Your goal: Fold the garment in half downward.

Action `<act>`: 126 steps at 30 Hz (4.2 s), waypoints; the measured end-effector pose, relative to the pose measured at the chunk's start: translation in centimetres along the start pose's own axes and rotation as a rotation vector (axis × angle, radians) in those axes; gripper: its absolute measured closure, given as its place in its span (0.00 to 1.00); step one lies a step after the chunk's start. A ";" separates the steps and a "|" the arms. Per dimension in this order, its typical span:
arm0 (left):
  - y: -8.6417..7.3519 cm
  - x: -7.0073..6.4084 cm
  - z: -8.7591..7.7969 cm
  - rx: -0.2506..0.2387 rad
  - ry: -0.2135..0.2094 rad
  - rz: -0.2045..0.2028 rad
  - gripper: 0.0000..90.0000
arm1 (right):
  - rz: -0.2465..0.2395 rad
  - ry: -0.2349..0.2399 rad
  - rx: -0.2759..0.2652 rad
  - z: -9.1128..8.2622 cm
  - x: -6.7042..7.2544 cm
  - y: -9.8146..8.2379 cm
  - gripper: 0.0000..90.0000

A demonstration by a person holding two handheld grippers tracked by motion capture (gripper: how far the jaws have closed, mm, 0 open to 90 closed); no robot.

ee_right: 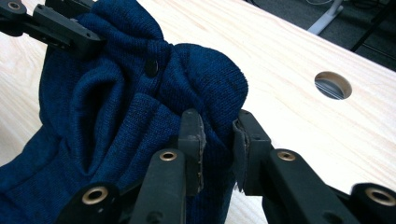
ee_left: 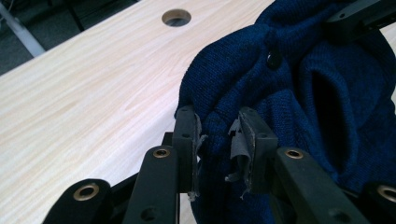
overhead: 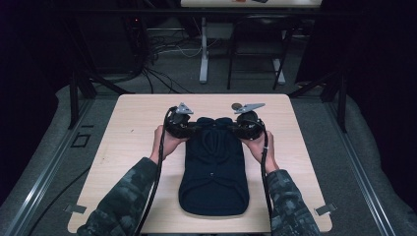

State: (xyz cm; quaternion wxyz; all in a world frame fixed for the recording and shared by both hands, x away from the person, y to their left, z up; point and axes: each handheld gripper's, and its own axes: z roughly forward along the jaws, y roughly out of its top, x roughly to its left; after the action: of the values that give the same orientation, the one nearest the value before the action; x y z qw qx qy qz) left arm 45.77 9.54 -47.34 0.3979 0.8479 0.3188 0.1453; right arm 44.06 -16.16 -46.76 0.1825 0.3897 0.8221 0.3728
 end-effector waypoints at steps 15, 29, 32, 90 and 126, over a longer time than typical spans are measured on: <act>1.5 -0.2 -1.7 -0.021 0.002 0.048 0.79 | -0.030 0.006 -0.039 -1.9 0.0 1.1 0.83; 2.7 0.3 -3.2 -0.041 -0.001 0.067 0.79 | -0.081 -0.007 -0.076 -3.0 0.5 2.4 0.83; 3.3 0.4 -3.6 -0.029 -0.035 0.076 0.78 | -0.093 -0.025 -0.093 -3.5 0.7 2.8 0.83; -1.9 0.0 -0.6 0.012 -0.077 0.069 0.57 | -0.269 -0.054 -0.180 -2.5 3.7 -2.0 0.89; -0.5 -3.1 -1.9 -0.114 0.188 0.307 0.84 | -0.079 0.113 -0.059 -4.4 0.9 -0.8 0.73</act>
State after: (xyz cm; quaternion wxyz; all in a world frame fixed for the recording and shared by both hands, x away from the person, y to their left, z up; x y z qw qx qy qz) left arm 42.23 8.87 -46.47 0.3868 0.8455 0.2125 0.3007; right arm 40.54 -17.88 -44.53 0.1618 0.3299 0.8344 0.4109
